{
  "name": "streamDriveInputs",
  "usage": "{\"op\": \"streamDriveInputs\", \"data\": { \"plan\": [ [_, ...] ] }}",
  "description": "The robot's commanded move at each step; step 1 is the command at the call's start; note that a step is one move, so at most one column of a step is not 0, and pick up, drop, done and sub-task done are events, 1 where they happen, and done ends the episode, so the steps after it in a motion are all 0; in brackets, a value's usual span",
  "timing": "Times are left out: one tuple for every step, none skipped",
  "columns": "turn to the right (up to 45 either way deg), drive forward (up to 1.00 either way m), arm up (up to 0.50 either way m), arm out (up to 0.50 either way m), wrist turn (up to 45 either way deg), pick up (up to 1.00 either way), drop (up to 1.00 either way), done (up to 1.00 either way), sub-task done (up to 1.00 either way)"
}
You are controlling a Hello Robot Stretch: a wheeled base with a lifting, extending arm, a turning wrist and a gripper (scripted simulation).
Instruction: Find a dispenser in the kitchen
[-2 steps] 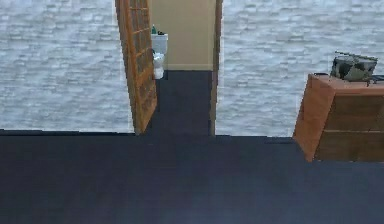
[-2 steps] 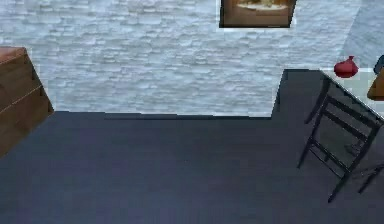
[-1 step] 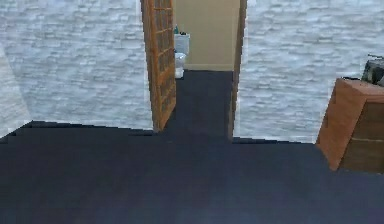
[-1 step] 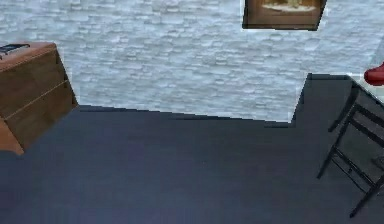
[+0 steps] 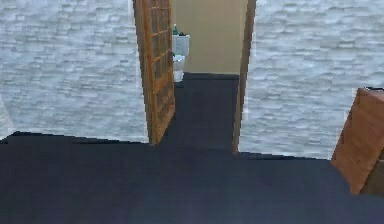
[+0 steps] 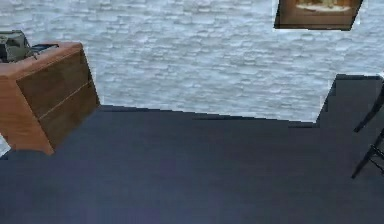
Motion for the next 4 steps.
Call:
{"op": "streamDriveInputs", "data": {
  "plan": [
    [0.0,1.00,0.00,0.00,0.0,0.00,0.00,0.00,0.00],
    [0.0,0.70,0.00,0.00,0.0,0.00,0.00,0.00,0.00],
    [21.0,0.00,0.00,0.00,0.0,0.00,0.00,0.00,0.00],
    [0.0,0.60,0.00,0.00,0.0,0.00,0.00,0.00,0.00]
  ]
}}
